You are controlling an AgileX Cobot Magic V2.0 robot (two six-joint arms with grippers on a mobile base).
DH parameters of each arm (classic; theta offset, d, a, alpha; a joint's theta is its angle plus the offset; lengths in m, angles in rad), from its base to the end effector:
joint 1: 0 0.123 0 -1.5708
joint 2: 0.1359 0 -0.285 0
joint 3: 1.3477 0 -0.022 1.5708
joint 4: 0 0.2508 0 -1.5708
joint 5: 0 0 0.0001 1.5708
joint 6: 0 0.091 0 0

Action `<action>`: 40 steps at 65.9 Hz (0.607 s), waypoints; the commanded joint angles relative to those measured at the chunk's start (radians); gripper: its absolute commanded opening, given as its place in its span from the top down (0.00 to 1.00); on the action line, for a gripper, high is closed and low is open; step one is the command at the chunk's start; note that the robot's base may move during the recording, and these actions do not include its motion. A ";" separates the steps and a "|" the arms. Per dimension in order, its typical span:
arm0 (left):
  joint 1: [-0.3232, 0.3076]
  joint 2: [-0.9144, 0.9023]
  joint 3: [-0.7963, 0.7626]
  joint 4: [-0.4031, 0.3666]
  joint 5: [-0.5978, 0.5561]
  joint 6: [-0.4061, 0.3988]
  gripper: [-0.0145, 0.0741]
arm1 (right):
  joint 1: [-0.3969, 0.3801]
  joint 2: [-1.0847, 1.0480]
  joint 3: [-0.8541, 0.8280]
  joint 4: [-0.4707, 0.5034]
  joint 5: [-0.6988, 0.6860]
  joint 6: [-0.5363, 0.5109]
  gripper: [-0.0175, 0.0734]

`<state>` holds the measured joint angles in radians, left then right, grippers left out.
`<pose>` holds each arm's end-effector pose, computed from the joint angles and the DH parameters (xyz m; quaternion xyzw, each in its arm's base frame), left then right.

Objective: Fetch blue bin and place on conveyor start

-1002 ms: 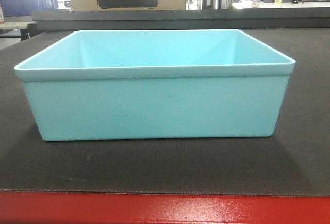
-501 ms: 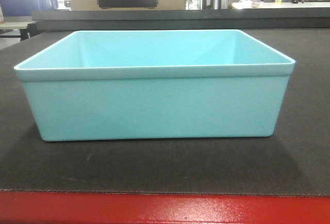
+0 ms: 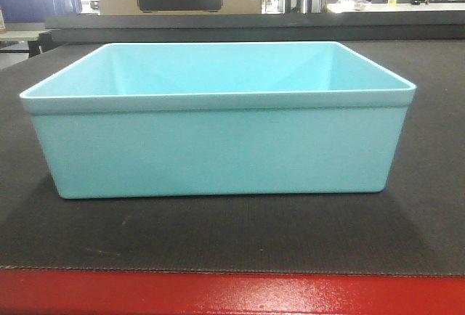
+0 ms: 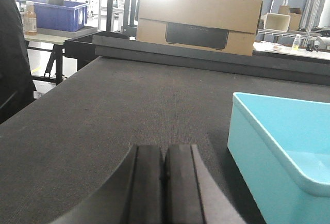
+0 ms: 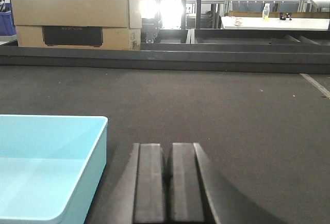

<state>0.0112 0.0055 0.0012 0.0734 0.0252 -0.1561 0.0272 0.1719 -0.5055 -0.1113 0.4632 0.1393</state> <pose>0.0569 0.0008 0.2102 -0.0329 0.6865 -0.0253 0.7260 0.0392 -0.0035 0.3281 0.0217 0.7207 0.0053 0.6928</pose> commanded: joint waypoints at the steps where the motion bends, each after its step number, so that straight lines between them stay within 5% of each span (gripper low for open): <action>1: 0.006 -0.006 -0.001 -0.005 -0.019 -0.001 0.96 | -0.004 -0.003 0.001 -0.010 -0.026 -0.008 0.99; 18: 0.006 -0.006 -0.001 -0.005 -0.019 -0.001 0.96 | -0.040 -0.006 0.042 0.025 -0.099 -0.027 0.99; 25: 0.006 -0.006 -0.001 -0.005 -0.019 -0.001 0.96 | -0.093 -0.016 0.135 0.174 -0.214 -0.193 0.99; 40: 0.006 -0.006 -0.001 -0.005 -0.019 -0.001 0.96 | -0.139 -0.108 0.367 0.195 -0.366 -0.196 0.99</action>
<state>0.0112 0.0055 0.0012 0.0734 0.0252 -0.1561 -0.1043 0.0951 -0.1937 0.0734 0.1659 -0.0417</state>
